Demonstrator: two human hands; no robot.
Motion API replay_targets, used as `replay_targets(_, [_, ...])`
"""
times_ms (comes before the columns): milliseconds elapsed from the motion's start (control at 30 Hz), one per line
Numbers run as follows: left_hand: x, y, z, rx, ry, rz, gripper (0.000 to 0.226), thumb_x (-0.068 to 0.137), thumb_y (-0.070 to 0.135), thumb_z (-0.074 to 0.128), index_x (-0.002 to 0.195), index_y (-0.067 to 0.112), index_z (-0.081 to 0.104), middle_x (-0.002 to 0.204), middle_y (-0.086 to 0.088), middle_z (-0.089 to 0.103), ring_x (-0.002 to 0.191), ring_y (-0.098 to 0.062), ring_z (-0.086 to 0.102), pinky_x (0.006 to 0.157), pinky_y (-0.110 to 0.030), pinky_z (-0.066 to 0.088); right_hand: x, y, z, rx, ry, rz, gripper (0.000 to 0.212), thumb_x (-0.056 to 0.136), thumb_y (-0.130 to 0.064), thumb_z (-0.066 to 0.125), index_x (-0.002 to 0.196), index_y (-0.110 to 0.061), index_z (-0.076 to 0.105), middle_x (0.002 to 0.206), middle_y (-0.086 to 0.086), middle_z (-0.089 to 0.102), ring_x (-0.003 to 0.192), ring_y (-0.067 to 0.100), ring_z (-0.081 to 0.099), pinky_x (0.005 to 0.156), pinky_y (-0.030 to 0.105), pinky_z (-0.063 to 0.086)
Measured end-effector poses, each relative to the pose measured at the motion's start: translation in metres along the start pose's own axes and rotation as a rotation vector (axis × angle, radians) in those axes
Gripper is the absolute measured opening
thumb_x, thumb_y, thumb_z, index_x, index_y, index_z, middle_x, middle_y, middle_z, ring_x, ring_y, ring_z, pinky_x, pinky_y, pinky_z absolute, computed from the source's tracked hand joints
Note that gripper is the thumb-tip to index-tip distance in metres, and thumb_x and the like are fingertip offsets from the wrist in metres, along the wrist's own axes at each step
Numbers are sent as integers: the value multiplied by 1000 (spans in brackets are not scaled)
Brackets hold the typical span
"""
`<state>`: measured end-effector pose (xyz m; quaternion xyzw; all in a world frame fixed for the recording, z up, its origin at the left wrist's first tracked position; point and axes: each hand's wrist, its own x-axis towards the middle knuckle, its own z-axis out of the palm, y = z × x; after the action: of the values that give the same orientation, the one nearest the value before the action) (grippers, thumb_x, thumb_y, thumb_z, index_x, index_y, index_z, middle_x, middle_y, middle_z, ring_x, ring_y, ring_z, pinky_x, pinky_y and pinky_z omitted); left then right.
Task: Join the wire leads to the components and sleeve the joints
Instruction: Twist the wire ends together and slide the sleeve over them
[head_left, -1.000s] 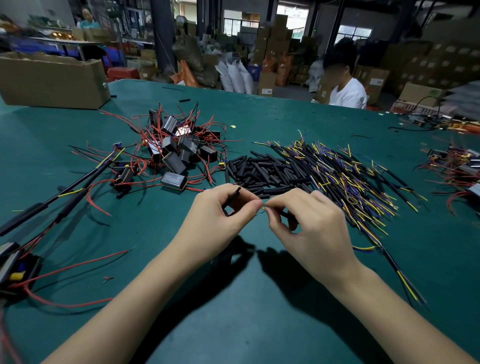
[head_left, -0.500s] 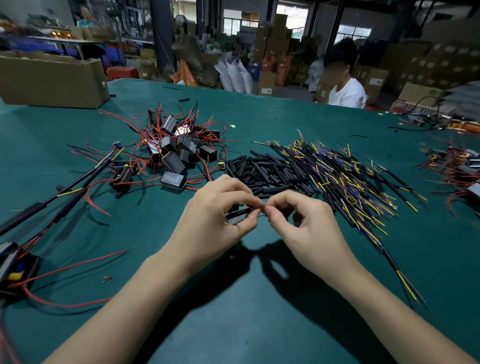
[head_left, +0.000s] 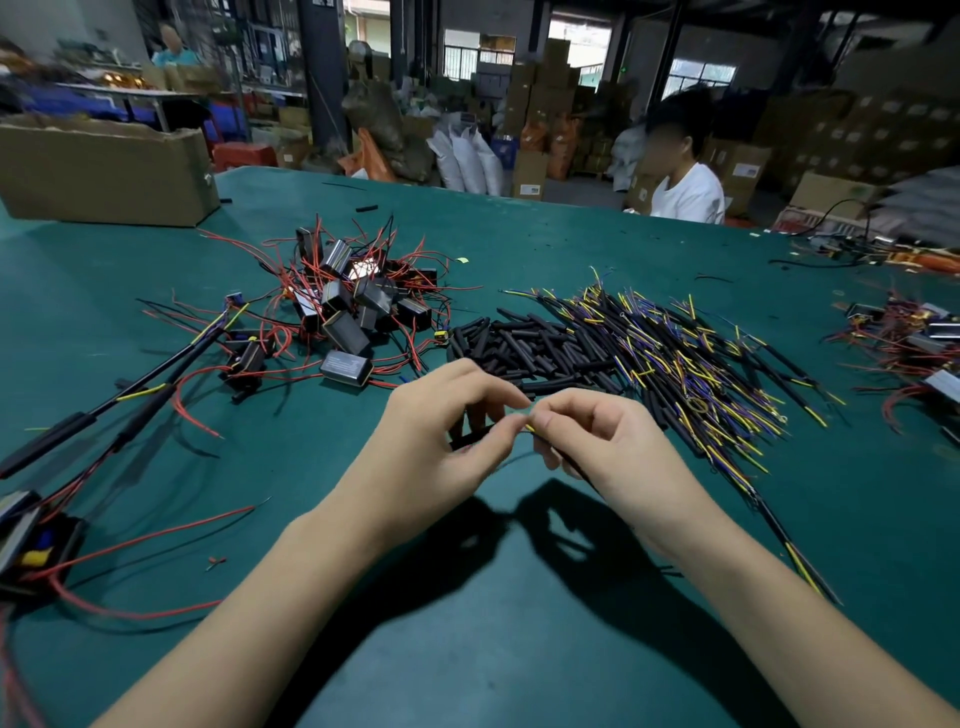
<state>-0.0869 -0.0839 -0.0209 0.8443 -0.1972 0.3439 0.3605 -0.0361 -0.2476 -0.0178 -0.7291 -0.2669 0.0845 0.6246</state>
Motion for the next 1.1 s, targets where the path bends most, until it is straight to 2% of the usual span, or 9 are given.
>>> replay_targets(133, [-1,0,2,-145,40,-239,7,85,11,69,78,14,70,69,7,64,60,-3,53,58,-20,43,-4,3,6,-214,89,-174,15,91,-10,61,77,-16,63,66,-5,60,63,18,52,62,36,44])
replay_targets(267, [1,-2,2,-227,-36,-353,12,85,14,69,74,18,68,54,16,54,49,1,42,47,-17,38,-7,5,6,-429,159,-365,10,88,-13,59,79,-15,63,70,-11,60,66,2,53,62,15,40])
replay_targets(400, [0,-2,1,-313,-82,-375,8,85,17,70,77,18,68,60,-5,52,55,-10,40,53,-26,34,-7,8,6,-702,188,-547,7,88,-13,58,83,-9,61,77,-4,59,67,17,55,63,37,48])
replay_targets(500, [1,-2,-2,-353,-103,-373,9,83,19,72,78,14,66,68,-23,49,58,-13,39,56,-26,32,-8,6,6,-857,235,-648,7,87,-11,60,82,-7,62,76,-3,57,61,20,53,56,37,48])
replay_targets(633, [0,-3,-3,-379,-120,-406,9,81,10,74,77,14,67,62,-4,49,57,-9,40,57,-20,35,-7,3,4,-907,225,-696,8,87,-9,60,79,-8,62,73,-2,55,57,20,50,53,36,45])
replay_targets(733, [-1,-4,-5,-193,-132,-341,9,78,18,74,78,20,66,63,5,55,55,-12,44,55,-27,41,-8,2,3,-912,169,-657,6,86,-12,60,81,-10,62,74,-4,56,60,18,52,53,35,46])
replay_targets(867, [0,1,-11,441,-168,-25,11,77,33,59,79,24,65,73,9,57,61,-15,57,48,-30,46,-8,1,4,-814,63,-424,8,89,-27,53,85,-22,58,78,-13,56,69,14,53,60,41,48])
replay_targets(933, [2,4,-12,550,-175,89,19,81,32,50,76,20,65,73,5,59,55,-19,60,40,-28,43,-4,2,1,-726,16,-310,8,90,-29,52,82,-26,56,76,-16,56,67,15,54,63,41,47])
replay_targets(1100, [3,8,-8,592,-168,214,17,80,21,48,74,16,63,69,1,59,47,-21,55,35,-26,35,3,-3,-7,-421,-135,-38,21,93,-15,58,73,-21,57,59,-14,54,40,1,40,45,9,30])
